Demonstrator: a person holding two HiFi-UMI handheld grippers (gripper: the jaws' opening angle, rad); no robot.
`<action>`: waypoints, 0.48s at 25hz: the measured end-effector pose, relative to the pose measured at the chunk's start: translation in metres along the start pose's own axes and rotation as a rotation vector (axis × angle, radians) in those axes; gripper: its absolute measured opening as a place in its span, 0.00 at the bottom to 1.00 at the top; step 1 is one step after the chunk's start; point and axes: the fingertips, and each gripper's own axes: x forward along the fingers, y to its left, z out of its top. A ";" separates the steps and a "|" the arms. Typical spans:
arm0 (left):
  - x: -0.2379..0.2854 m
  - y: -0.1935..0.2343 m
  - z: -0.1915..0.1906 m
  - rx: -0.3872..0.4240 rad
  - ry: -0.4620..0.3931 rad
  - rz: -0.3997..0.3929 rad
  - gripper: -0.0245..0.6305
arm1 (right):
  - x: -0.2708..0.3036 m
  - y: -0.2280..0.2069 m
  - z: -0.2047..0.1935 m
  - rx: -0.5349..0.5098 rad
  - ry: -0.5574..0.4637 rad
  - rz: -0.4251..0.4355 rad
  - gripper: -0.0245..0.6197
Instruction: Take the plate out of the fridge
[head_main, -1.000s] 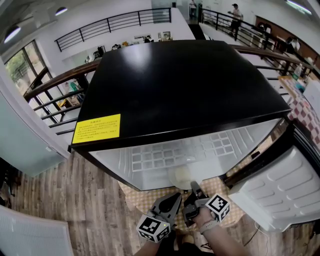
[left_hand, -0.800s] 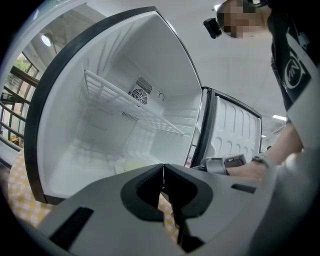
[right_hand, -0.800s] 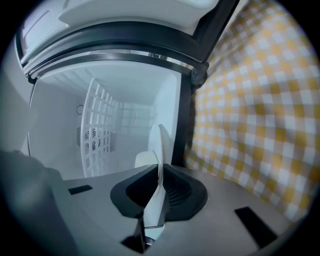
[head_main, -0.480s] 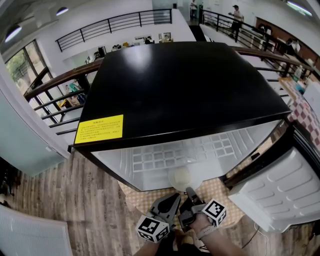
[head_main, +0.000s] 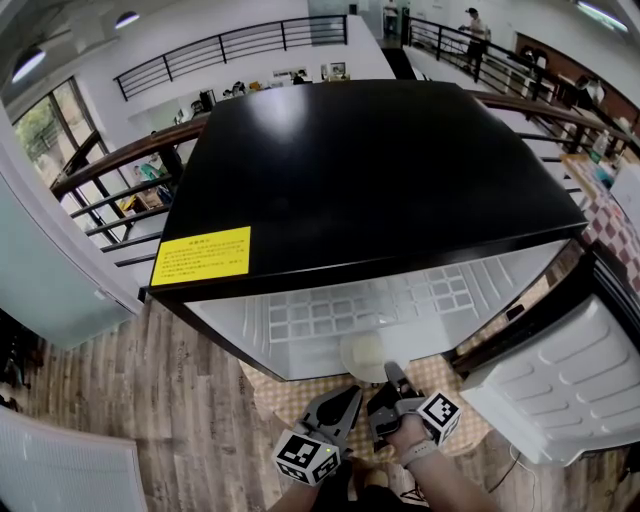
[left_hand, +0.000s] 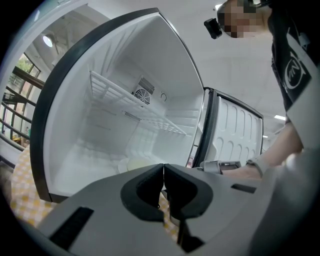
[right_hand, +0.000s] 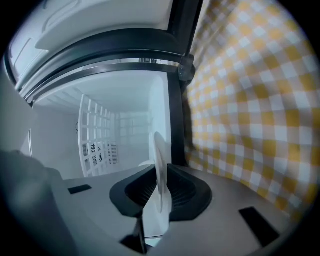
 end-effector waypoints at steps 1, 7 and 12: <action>-0.001 0.001 0.000 0.000 0.000 0.002 0.05 | 0.001 0.000 0.000 0.001 -0.001 0.002 0.11; -0.003 0.004 -0.001 -0.002 0.004 0.010 0.05 | 0.000 -0.002 0.001 0.062 -0.022 0.031 0.11; -0.004 0.004 -0.003 -0.006 0.005 0.010 0.05 | 0.001 0.000 -0.003 -0.003 0.009 0.020 0.11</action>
